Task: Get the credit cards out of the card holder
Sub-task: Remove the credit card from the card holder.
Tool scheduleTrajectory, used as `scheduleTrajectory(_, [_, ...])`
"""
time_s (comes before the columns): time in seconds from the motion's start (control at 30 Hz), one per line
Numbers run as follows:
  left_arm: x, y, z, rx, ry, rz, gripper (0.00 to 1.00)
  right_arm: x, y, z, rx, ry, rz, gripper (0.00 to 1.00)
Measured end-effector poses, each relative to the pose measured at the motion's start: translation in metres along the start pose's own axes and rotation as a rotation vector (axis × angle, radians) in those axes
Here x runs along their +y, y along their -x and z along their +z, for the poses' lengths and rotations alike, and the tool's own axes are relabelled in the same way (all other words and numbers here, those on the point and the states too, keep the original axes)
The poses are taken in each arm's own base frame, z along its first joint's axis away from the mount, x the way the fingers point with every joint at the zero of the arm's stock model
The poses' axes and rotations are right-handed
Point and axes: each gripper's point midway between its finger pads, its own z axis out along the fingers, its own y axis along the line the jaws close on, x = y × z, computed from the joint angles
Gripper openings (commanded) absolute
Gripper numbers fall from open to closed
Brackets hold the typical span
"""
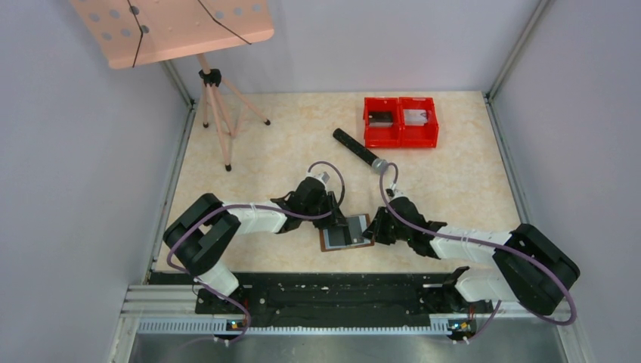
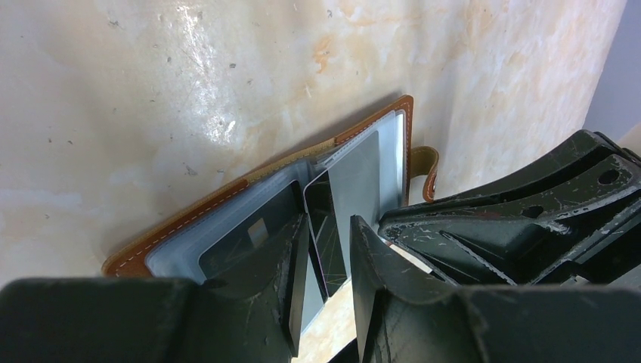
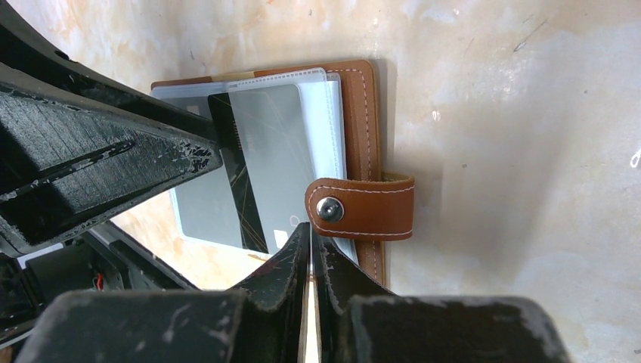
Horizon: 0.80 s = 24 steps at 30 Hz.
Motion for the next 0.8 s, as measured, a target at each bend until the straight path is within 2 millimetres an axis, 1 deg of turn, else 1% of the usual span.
scheduleTrajectory(0.17, [-0.002,0.0,0.0,0.0,-0.007,-0.002,0.32,0.0,0.0,0.0,-0.003,0.002,0.008,0.04])
scheduleTrajectory(0.37, [-0.006,-0.004,0.0,0.01,-0.036,-0.028,0.27,0.0,0.0,0.0,-0.003,0.002,0.008,0.04])
scheduleTrajectory(0.5, [-0.008,-0.009,0.0,0.023,-0.065,-0.054,0.21,0.0,0.0,0.0,-0.003,0.002,0.009,0.04])
scheduleTrajectory(0.63, [-0.011,-0.009,0.0,0.024,-0.081,-0.066,0.14,0.0,0.001,0.0,-0.004,0.002,0.009,0.04])
scheduleTrajectory(0.8, [-0.011,-0.01,0.002,0.03,-0.083,-0.078,0.0,-0.001,0.001,0.0,-0.006,-0.002,0.015,0.02])
